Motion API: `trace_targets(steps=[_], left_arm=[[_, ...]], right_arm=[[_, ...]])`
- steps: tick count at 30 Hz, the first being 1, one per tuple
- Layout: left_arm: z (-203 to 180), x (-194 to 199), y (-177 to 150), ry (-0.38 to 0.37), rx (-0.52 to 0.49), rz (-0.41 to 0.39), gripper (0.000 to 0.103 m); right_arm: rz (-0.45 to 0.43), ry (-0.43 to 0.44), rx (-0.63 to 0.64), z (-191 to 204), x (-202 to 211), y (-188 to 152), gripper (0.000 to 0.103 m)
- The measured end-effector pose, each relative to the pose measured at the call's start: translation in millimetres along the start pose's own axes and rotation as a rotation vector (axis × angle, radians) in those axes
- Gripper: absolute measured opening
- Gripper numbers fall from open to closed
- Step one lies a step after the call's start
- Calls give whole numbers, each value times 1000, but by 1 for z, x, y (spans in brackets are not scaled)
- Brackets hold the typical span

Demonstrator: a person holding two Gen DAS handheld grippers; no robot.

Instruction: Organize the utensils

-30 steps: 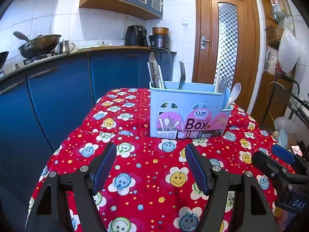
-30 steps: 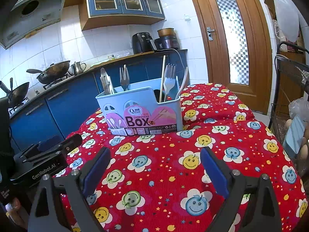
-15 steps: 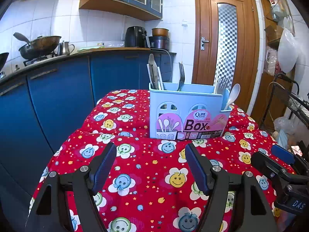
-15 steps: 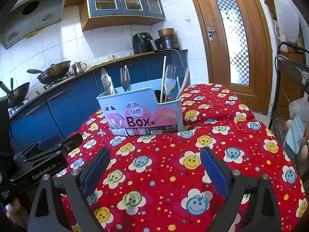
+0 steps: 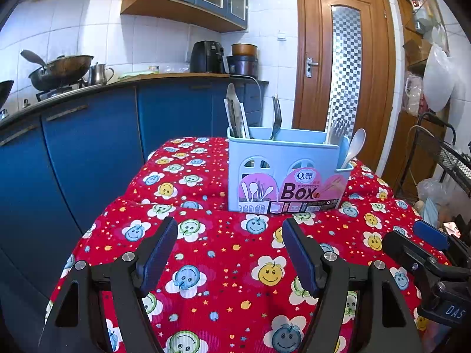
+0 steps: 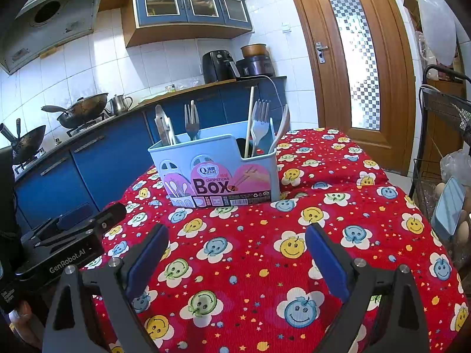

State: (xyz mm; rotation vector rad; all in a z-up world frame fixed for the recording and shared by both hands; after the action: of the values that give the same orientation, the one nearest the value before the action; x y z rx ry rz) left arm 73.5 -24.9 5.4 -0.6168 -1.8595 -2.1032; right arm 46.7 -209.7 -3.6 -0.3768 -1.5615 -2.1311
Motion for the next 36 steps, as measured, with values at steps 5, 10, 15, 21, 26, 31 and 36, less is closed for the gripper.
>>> trace_targets(steps=[5,10,15,21,26,31,36], left_arm=[[0,0,0,1,-1,-2,75],[0,1,2,-1,-2,-5,75],[0,2,2,0,0,-8,75],[0,5,4,0,1,-12,75],[0,6,6,-1,4,-17,75],[1,10,7,-2,4,-25,75],[1,13,8,-2,4,-28,75]], right_arm=[[-1,0,0,0,0,0,96],[-1,0,0,0,0,0,96],[-2,0,0,1,1,0,96],[-4,1,1,0,2,0,96],[-9,3,5,4,3,4,96],[-13,4,6,7,5,7,96],[-18,6,9,8,8,8,96]])
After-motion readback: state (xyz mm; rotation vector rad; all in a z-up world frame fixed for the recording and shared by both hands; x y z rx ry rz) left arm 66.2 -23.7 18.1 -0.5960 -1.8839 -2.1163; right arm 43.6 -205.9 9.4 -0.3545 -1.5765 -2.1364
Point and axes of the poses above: each gripper's, at about its wrist camera, not at the fingertips, and x roughly against the way its jaws point, z to its left, y to its top, the point moved 6 cm from there along -x, roughly the way its jaws point, and after that the axes turned 8 degrees about -x, right-handed, at the moved point
